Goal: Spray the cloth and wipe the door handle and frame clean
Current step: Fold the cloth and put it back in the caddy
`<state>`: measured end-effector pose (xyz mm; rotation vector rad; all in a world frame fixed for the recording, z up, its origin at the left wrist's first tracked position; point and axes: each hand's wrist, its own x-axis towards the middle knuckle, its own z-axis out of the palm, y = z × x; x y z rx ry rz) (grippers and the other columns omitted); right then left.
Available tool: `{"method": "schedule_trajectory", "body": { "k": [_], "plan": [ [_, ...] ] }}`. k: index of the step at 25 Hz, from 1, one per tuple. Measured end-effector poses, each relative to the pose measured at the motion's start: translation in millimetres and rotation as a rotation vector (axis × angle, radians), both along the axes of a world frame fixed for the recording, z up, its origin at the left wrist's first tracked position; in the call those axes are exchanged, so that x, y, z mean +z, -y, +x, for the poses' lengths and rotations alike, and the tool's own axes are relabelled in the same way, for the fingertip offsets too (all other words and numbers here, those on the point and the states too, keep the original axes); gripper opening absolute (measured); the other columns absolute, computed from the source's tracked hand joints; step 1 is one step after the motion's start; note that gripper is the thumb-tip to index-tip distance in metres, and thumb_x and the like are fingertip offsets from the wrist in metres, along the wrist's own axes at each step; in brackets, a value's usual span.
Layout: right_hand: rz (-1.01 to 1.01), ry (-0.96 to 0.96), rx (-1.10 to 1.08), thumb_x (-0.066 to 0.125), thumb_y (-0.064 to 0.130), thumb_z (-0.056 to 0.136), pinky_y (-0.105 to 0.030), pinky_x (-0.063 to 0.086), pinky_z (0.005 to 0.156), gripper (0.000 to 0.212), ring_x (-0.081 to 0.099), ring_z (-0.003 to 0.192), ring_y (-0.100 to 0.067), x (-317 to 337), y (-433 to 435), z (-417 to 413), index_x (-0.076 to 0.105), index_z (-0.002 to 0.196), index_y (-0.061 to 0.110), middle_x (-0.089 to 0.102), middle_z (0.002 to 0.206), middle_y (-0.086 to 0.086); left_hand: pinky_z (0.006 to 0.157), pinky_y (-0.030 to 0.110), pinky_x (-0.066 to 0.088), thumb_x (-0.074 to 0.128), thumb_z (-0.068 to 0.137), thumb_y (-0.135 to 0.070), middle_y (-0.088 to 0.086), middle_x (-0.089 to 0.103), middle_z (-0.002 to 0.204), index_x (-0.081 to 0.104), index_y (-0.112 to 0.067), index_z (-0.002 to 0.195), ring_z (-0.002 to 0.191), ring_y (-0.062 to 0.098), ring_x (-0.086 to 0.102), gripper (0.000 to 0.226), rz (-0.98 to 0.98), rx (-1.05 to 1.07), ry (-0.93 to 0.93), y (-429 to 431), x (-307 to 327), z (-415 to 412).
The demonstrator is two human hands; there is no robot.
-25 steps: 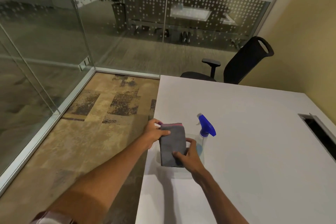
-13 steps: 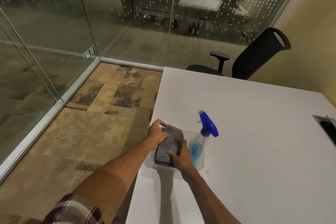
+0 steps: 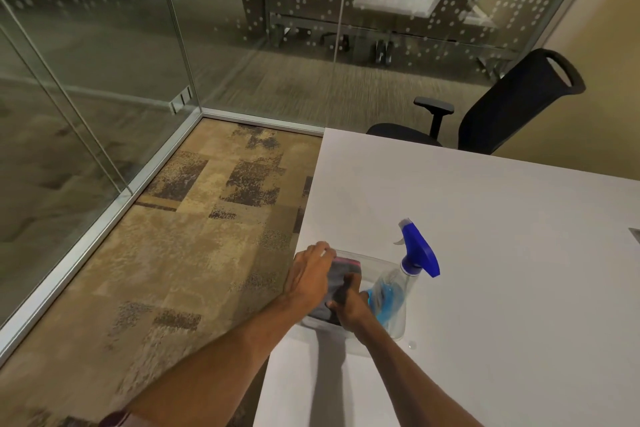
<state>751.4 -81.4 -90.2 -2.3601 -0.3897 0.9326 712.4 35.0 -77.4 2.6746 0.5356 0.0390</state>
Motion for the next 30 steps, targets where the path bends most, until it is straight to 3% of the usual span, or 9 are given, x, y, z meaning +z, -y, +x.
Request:
{"method": "schedule_trajectory", "body": {
  "k": [3, 7, 9, 12, 15, 19, 23, 26, 30],
  "plan": [
    [-0.168, 0.132, 0.168, 0.061, 0.026, 0.087, -0.044, 0.040, 0.104, 0.070, 0.039, 0.128, -0.040, 5.4, -6.4, 11.3, 0.024, 0.144, 0.012, 0.030, 0.146, -0.017, 0.122, 0.044, 0.008, 0.067, 0.080, -0.032, 0.000, 0.060, 0.126, 0.050, -0.020, 0.127, 0.121, 0.020, 0.052, 0.051, 0.214, -0.350, -0.224, -7.7, -3.3, -4.5],
    [-0.239, 0.188, 0.407, 0.064, 0.011, 0.083, -0.041, 0.032, 0.113, 0.073, 0.029, 0.138, -0.035, 14.6, -15.8, 36.4, 0.024, 0.145, 0.007, 0.020, 0.154, -0.013, 0.119, 0.057, -0.010, 0.055, 0.081, -0.059, 0.005, 0.055, 0.131, 0.042, -0.015, 0.136, 0.127, 0.025, 0.047, 0.071, 0.351, -0.511, -0.355, -20.1, -12.7, -2.7],
    [-0.337, 0.155, 0.498, 0.065, 0.011, 0.084, -0.041, 0.028, 0.113, 0.076, 0.029, 0.139, -0.034, 13.5, -20.0, 39.2, 0.021, 0.145, 0.004, 0.021, 0.154, -0.016, 0.117, 0.060, -0.012, 0.052, 0.079, -0.067, 0.007, 0.050, 0.141, 0.039, -0.014, 0.141, 0.136, 0.026, 0.040, 0.082, 0.349, -0.539, -0.417, -24.1, -16.9, -0.9],
    [-0.541, 0.091, 0.706, 0.064, 0.024, 0.089, -0.037, 0.032, 0.111, 0.068, 0.042, 0.131, -0.030, 9.9, -22.4, 34.3, 0.026, 0.143, 0.009, 0.039, 0.145, -0.017, 0.114, 0.062, -0.018, 0.052, 0.074, -0.078, 0.006, 0.045, 0.148, 0.038, -0.016, 0.143, 0.140, 0.026, 0.037, 0.094, 0.327, -0.562, -0.496, -29.2, -19.8, -0.4],
    [-0.543, 0.034, 0.762, 0.074, 0.025, 0.080, -0.040, 0.040, 0.108, 0.079, 0.048, 0.125, -0.030, 3.9, -22.8, 41.4, 0.027, 0.142, 0.016, 0.043, 0.142, -0.012, 0.114, 0.063, -0.016, 0.053, 0.073, -0.080, 0.005, 0.048, 0.146, 0.036, -0.020, 0.144, 0.137, 0.027, 0.041, 0.095, 0.317, -0.586, -0.489, -29.3, -21.7, -0.6],
    [-0.464, 0.085, 0.655, 0.067, 0.017, 0.084, -0.049, 0.029, 0.114, 0.082, 0.027, 0.140, -0.038, -5.8, -20.6, 34.8, 0.018, 0.148, 0.011, 0.020, 0.156, -0.016, 0.113, 0.064, -0.017, 0.057, 0.074, -0.074, 0.005, 0.048, 0.144, 0.041, -0.018, 0.142, 0.137, 0.027, 0.041, 0.090, 0.327, -0.567, -0.485, -23.2, -25.5, -0.5],
    [-0.392, 0.180, 0.608, 0.062, 0.022, 0.090, -0.046, 0.017, 0.120, 0.089, 0.000, 0.148, -0.030, -16.1, -14.1, 25.1, -0.003, 0.151, 0.016, -0.007, 0.161, -0.008, 0.112, 0.067, -0.018, 0.058, 0.069, -0.080, 0.004, 0.036, 0.155, 0.029, -0.019, 0.150, 0.146, 0.025, 0.027, 0.106, 0.258, -0.543, -0.584, -23.8, -22.5, 4.0],
    [-0.360, 0.257, 0.595, 0.054, 0.029, 0.095, -0.043, 0.019, 0.118, 0.085, -0.005, 0.148, -0.027, -18.7, -6.3, 16.5, -0.011, 0.150, 0.020, -0.011, 0.161, -0.005, 0.112, 0.069, -0.013, 0.057, 0.069, -0.080, 0.005, 0.030, 0.158, 0.024, -0.016, 0.152, 0.147, 0.027, 0.025, 0.110, 0.402, -0.567, -0.579, -18.8, -28.4, 1.0],
    [-0.438, 0.364, 0.635, 0.059, 0.025, 0.092, -0.042, 0.022, 0.119, 0.094, -0.010, 0.148, -0.027, -22.7, -3.2, 8.0, -0.015, 0.149, 0.017, -0.016, 0.160, -0.006, 0.109, 0.069, -0.019, 0.050, 0.076, -0.078, 0.007, 0.025, 0.160, 0.020, -0.016, 0.153, 0.146, 0.028, 0.024, 0.104, 0.542, -0.534, -0.554, -7.2, -40.3, -4.9]
  ]
}}
